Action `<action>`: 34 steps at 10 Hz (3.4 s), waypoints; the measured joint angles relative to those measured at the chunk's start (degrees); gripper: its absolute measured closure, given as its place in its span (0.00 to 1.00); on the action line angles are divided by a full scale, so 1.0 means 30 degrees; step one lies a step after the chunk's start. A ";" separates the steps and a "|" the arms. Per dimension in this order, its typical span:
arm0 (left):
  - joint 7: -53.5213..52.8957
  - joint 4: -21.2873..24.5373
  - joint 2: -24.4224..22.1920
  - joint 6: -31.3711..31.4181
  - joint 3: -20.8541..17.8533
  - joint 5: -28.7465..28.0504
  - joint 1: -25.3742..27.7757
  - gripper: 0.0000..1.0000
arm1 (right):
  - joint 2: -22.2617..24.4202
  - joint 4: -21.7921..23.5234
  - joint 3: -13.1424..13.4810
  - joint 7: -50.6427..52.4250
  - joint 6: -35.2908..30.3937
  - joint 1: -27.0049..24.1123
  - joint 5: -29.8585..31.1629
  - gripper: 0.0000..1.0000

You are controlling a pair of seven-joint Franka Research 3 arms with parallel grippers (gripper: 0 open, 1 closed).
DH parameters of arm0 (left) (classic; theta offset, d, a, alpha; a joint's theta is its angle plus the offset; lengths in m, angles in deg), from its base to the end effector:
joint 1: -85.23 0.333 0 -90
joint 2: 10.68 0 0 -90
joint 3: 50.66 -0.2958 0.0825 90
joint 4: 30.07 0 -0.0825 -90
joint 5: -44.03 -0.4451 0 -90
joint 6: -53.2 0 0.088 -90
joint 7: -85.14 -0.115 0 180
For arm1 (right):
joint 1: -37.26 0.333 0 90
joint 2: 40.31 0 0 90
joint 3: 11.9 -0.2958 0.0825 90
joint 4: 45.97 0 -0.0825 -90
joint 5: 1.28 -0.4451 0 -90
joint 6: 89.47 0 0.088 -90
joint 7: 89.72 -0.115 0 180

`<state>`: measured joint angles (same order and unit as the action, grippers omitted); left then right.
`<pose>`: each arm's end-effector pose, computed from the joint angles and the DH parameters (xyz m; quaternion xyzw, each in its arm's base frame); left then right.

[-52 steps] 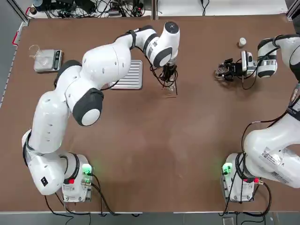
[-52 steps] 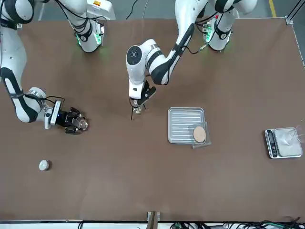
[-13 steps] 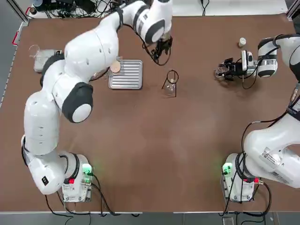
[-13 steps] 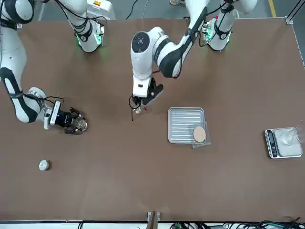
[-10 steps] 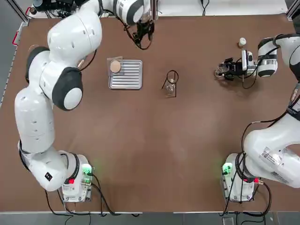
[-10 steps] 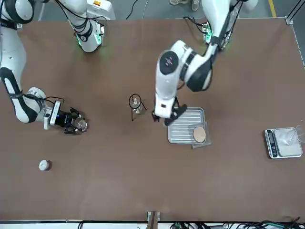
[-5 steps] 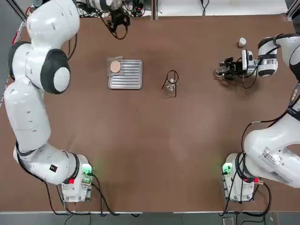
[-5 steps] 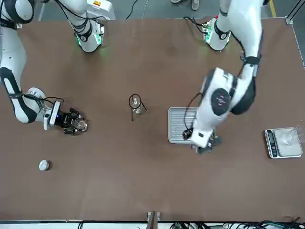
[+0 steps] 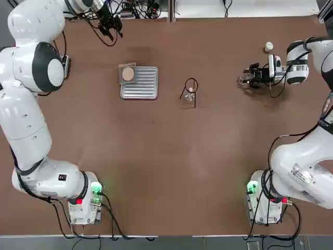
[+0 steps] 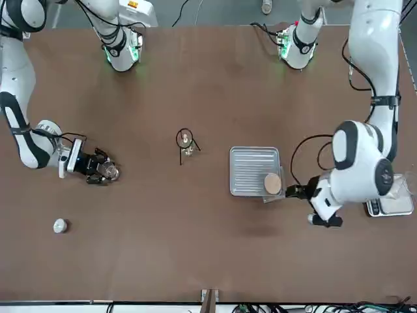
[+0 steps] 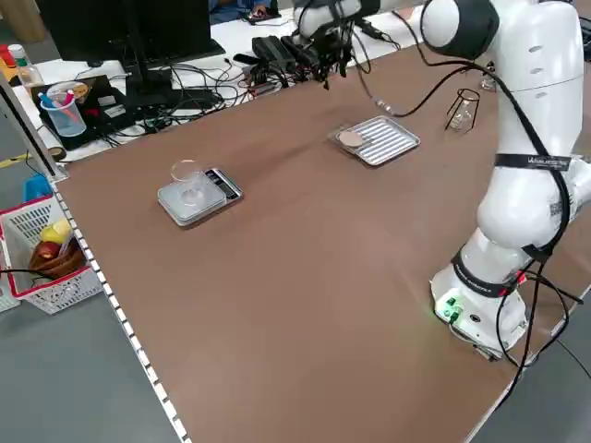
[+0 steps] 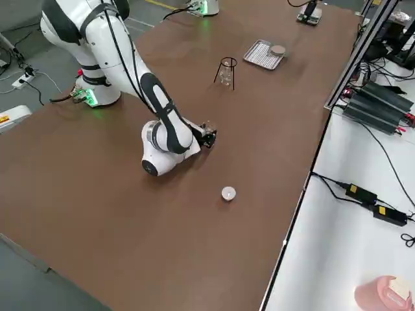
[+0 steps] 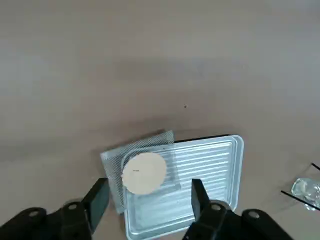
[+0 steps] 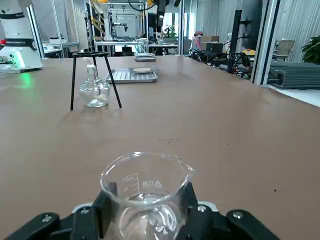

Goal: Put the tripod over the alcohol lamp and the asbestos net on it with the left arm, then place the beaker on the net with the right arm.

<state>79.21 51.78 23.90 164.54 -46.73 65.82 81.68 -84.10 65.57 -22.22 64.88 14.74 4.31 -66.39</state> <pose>0.7422 -0.1181 0.2899 0.9798 -0.0331 -0.0460 0.1916 0.5405 -0.1227 0.0175 -0.6040 -0.5262 -0.4617 0.3809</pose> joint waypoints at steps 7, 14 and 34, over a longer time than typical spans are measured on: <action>-0.6414 0.0414 0.1715 0.0001 0.0328 0.3751 0.1433 0.30 | 0.0001 -0.0014 0.0034 0.0000 0.0001 -0.0011 0.0013 0.42; -1.1389 0.2979 0.2039 -0.0087 0.0826 0.3935 0.3667 0.33 | 0.0001 -0.0192 0.0089 0.0000 0.0002 -0.0033 0.0026 0.42; -1.1383 0.1641 0.4384 0.1445 0.1064 0.5024 0.2447 0.62 | 0.0001 -0.0207 0.0145 -0.0001 0.0002 -0.0035 0.0065 0.42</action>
<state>45.07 56.70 37.05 168.87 -43.54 80.89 89.02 -84.10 64.95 -21.78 64.87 14.75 4.21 -66.19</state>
